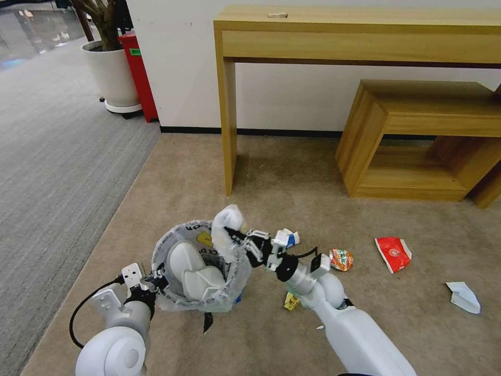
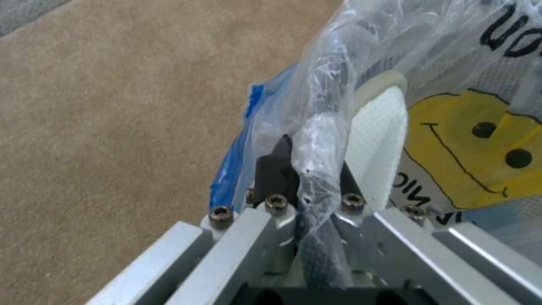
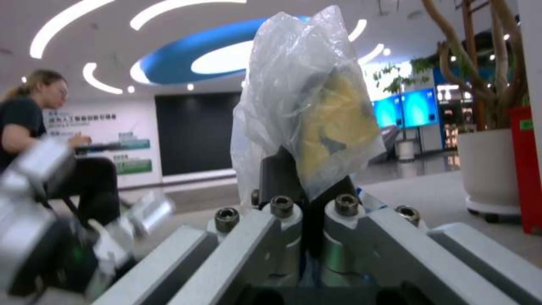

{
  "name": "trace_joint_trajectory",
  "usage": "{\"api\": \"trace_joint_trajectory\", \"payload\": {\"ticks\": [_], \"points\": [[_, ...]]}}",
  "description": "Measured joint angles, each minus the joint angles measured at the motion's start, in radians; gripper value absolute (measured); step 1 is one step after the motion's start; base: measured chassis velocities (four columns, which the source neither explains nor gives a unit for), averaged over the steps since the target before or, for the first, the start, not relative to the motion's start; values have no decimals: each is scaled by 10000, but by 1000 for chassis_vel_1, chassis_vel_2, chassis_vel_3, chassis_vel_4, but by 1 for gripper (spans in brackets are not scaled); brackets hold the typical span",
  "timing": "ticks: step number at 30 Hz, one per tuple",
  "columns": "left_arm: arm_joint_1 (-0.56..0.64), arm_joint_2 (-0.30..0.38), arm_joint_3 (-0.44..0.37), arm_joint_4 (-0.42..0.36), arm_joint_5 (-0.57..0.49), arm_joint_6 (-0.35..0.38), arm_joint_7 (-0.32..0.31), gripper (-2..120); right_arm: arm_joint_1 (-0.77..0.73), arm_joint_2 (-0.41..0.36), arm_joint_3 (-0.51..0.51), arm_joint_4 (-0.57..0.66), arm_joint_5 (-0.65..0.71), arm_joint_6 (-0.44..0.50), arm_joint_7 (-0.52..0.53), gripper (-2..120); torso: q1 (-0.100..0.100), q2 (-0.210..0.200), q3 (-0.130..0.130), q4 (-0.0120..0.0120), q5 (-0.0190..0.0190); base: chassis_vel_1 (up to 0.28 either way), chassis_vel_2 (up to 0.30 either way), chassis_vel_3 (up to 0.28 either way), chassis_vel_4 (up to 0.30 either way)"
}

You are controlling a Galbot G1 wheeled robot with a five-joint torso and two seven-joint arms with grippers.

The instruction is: Pick up the trash bin and place the garbage on the floor into it.

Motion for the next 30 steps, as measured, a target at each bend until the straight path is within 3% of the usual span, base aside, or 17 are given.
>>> {"api": "trace_joint_trajectory", "payload": {"ticks": [10,30], "points": [[236,-75,227,-378,129,22,-7,1,-244,-154,65,270,-400,-163,386,1,0,0,-1,-1,-3,0,0,0,0],[551,-86,160,-772,253,22,0,1,-582,-209,387,331,-1061,-314,660,72,0,0,-1,0,-1,0,0,0,0]]}}
